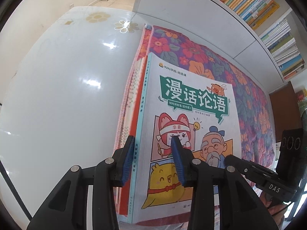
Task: Organize books
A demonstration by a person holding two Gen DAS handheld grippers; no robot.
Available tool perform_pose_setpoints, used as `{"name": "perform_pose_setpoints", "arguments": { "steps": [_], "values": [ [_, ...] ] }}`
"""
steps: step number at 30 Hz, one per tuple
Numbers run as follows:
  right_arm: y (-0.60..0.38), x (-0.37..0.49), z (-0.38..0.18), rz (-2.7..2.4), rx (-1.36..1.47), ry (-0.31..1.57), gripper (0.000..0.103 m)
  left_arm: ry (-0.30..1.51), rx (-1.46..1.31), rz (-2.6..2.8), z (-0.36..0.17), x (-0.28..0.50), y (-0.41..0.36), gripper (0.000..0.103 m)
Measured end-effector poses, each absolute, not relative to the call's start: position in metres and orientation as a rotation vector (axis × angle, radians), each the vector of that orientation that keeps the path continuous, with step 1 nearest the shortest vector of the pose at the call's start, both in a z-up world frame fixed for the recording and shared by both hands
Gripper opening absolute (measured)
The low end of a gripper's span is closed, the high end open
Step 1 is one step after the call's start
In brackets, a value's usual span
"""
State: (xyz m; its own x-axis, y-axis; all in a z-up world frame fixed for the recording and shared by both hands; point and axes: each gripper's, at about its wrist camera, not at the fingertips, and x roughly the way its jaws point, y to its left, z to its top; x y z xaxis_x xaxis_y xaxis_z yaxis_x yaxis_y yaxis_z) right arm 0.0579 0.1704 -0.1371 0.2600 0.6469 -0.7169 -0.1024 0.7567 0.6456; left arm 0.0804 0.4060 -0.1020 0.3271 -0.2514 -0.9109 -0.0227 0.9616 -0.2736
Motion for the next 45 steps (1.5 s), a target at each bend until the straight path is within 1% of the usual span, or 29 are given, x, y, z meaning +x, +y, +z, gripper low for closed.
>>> {"name": "perform_pose_setpoints", "arguments": {
  "steps": [13, 15, 19, 20, 21, 22, 23, 24, 25, 26, 28, 30, 33, 37, 39, 40, 42, 45],
  "values": [
    [0.169, 0.057, -0.141, 0.521, 0.552, 1.212, 0.015, 1.229, -0.277, -0.101, -0.103, 0.081, 0.416, 0.036],
    [0.168, 0.057, -0.143, 0.507, 0.584, 1.220, 0.016, 1.229, -0.264, -0.087, -0.100, 0.080, 0.415, 0.038],
    [0.158, 0.060, -0.150, 0.466, 0.733, 1.259, 0.018, 1.243, -0.241, -0.076, -0.093, 0.078, 0.410, 0.039],
    [0.156, 0.060, -0.151, 0.460, 0.749, 1.267, 0.019, 1.244, -0.234, -0.074, -0.089, 0.077, 0.409, 0.042],
    [0.155, 0.061, -0.152, 0.455, 0.771, 1.278, 0.022, 1.245, -0.223, -0.066, -0.084, 0.074, 0.407, 0.043],
    [0.153, 0.061, -0.152, 0.453, 0.788, 1.287, 0.028, 1.246, -0.217, -0.061, -0.081, 0.071, 0.406, 0.049],
    [0.150, 0.061, -0.152, 0.451, 0.810, 1.298, 0.032, 1.246, -0.210, -0.060, -0.076, 0.069, 0.404, 0.061],
    [0.147, 0.061, -0.151, 0.446, 0.827, 1.306, 0.045, 1.241, -0.202, -0.058, -0.071, 0.066, 0.402, 0.068],
    [0.143, 0.060, -0.148, 0.401, 0.806, 1.328, 0.063, 1.231, -0.197, -0.053, -0.065, 0.062, 0.400, 0.077],
    [0.141, 0.060, -0.144, 0.339, 0.758, 1.346, 0.067, 1.223, -0.196, -0.046, -0.060, 0.059, 0.398, 0.078],
    [0.133, 0.058, -0.137, 0.278, 0.697, 1.354, 0.067, 1.229, -0.200, -0.038, -0.050, 0.053, 0.395, 0.078],
    [0.123, 0.055, -0.129, 0.293, 0.710, 1.369, 0.067, 1.241, -0.201, -0.030, -0.042, 0.049, 0.389, 0.078],
    [0.113, 0.040, -0.098, 0.317, 0.639, 1.354, 0.067, 1.238, -0.170, -0.027, -0.022, 0.039, 0.366, 0.078],
    [0.104, 0.006, -0.033, 0.290, 0.336, 1.252, 0.067, 1.230, -0.104, -0.072, 0.004, 0.025, 0.320, 0.078],
    [0.097, -0.008, -0.008, 0.276, 0.246, 1.209, 0.069, 1.198, -0.070, -0.106, 0.021, 0.012, 0.293, 0.078],
    [0.091, -0.015, 0.002, 0.279, 0.235, 1.187, 0.072, 1.180, -0.057, -0.123, 0.028, 0.007, 0.283, 0.078],
    [0.070, -0.032, 0.023, 0.272, 0.244, 1.130, 0.077, 1.137, -0.015, -0.162, 0.039, -0.006, 0.260, 0.083],
    [0.042, -0.051, 0.042, 0.219, 0.275, 1.071, 0.078, 1.089, 0.054, -0.185, 0.046, -0.021, 0.229, 0.083]
  ]
}}
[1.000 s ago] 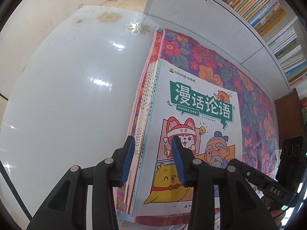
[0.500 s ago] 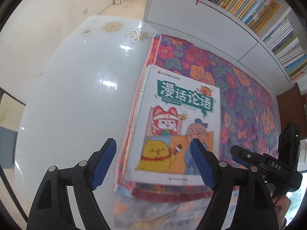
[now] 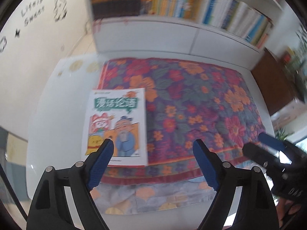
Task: Organize books
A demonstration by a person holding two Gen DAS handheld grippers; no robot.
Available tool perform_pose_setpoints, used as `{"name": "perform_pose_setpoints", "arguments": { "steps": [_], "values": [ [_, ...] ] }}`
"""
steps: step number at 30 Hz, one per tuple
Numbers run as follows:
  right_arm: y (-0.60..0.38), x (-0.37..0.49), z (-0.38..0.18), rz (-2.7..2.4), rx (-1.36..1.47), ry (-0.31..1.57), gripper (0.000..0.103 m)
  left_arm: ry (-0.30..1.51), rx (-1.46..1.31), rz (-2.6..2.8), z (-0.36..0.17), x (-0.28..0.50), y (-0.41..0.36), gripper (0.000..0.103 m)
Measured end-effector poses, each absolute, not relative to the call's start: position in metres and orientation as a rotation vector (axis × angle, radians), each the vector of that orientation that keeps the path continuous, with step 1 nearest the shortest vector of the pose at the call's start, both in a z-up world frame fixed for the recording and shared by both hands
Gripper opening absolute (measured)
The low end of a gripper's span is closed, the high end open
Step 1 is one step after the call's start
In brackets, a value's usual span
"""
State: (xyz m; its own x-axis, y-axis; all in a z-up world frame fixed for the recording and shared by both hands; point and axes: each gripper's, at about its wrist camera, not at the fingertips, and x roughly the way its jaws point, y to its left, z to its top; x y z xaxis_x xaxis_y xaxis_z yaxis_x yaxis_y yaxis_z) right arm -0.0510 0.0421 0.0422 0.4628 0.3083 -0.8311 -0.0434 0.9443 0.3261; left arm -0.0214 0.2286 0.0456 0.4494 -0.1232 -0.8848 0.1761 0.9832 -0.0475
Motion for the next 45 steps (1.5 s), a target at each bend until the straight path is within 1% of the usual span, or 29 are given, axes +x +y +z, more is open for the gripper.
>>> {"name": "perform_pose_setpoints", "arguments": {
  "steps": [5, 11, 14, 22, 28, 45],
  "values": [
    [0.014, -0.069, 0.056, 0.157, 0.221, 1.035, 0.078, 1.075, 0.062, -0.230, 0.046, -0.038, 0.194, 0.083],
    [0.000, -0.075, 0.066, 0.102, 0.149, 0.979, 0.078, 0.953, 0.119, -0.161, 0.057, -0.054, 0.164, 0.083],
    [-0.006, -0.076, 0.065, 0.074, 0.156, 0.964, 0.078, 0.961, 0.110, -0.145, 0.058, -0.055, 0.158, 0.083],
    [-0.012, -0.083, 0.069, 0.038, 0.124, 0.916, 0.078, 0.994, 0.099, -0.122, 0.054, -0.055, 0.149, 0.083],
    [-0.015, -0.078, 0.064, 0.028, 0.131, 0.950, 0.078, 1.030, 0.072, -0.111, 0.051, -0.052, 0.152, 0.083],
    [-0.012, -0.072, 0.058, 0.033, 0.143, 0.988, 0.078, 1.025, 0.044, -0.064, 0.052, -0.045, 0.167, 0.084]
  ]
}}
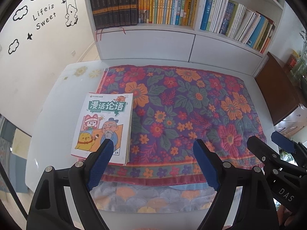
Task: Organize books
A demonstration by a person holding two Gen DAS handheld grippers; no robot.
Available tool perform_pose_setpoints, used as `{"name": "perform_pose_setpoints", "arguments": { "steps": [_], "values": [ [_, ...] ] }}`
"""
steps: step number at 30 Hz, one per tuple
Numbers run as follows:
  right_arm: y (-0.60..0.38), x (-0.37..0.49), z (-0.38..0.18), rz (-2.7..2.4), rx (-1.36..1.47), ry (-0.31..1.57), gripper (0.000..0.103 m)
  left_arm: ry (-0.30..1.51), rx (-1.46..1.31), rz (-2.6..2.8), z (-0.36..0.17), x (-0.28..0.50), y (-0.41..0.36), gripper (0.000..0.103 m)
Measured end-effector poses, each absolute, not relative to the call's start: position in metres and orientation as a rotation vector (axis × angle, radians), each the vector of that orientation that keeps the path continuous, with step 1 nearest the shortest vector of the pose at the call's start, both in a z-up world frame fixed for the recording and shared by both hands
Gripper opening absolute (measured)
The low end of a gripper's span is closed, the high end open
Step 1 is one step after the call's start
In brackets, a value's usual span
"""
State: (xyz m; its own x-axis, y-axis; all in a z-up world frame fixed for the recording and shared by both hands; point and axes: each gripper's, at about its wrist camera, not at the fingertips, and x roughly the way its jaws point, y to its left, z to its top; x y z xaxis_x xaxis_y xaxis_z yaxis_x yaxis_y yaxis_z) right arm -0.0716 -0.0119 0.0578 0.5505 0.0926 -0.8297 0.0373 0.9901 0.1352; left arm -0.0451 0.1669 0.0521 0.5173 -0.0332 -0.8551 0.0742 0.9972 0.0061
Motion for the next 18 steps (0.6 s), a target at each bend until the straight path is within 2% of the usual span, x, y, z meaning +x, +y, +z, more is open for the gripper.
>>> {"name": "perform_pose_setpoints", "arguments": {
  "steps": [18],
  "values": [
    [-0.0182, -0.0752, 0.0546, 0.000, 0.159, 1.017, 0.079, 1.039, 0.064, -0.067, 0.0495, -0.0454, 0.1655, 0.084]
  ]
}}
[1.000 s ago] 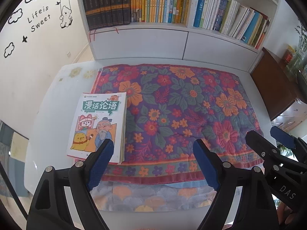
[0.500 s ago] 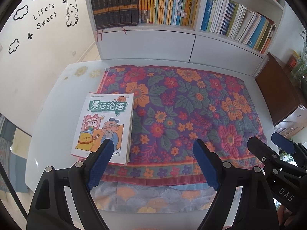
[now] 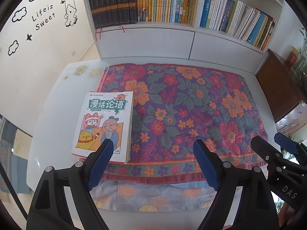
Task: Organize books
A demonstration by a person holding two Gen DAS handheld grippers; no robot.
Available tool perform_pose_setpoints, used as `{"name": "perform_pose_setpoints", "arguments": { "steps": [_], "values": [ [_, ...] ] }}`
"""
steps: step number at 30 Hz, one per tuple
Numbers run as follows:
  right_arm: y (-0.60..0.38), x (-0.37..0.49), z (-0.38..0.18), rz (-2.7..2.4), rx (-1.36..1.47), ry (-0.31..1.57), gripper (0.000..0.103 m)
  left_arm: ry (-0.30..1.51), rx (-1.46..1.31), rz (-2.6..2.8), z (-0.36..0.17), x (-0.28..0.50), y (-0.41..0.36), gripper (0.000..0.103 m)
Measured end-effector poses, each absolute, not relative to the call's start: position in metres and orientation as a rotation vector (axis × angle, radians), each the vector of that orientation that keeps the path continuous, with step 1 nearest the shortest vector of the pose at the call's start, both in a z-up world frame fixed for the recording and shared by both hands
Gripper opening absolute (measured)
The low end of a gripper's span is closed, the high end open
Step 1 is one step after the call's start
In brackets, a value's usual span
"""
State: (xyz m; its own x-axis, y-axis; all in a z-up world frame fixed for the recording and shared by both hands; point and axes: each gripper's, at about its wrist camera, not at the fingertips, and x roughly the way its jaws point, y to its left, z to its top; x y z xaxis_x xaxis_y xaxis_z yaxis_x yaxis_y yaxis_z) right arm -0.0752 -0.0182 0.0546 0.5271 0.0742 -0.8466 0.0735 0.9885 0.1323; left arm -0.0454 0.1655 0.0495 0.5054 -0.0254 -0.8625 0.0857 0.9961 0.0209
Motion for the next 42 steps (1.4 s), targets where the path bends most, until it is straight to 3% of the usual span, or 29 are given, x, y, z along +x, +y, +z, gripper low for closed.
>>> {"name": "perform_pose_setpoints", "arguments": {
  "steps": [42],
  "values": [
    [-0.011, -0.082, 0.053, -0.004, 0.152, 1.036, 0.079, 1.049, 0.045, -0.071, 0.044, -0.055, 0.164, 0.084]
  ]
}}
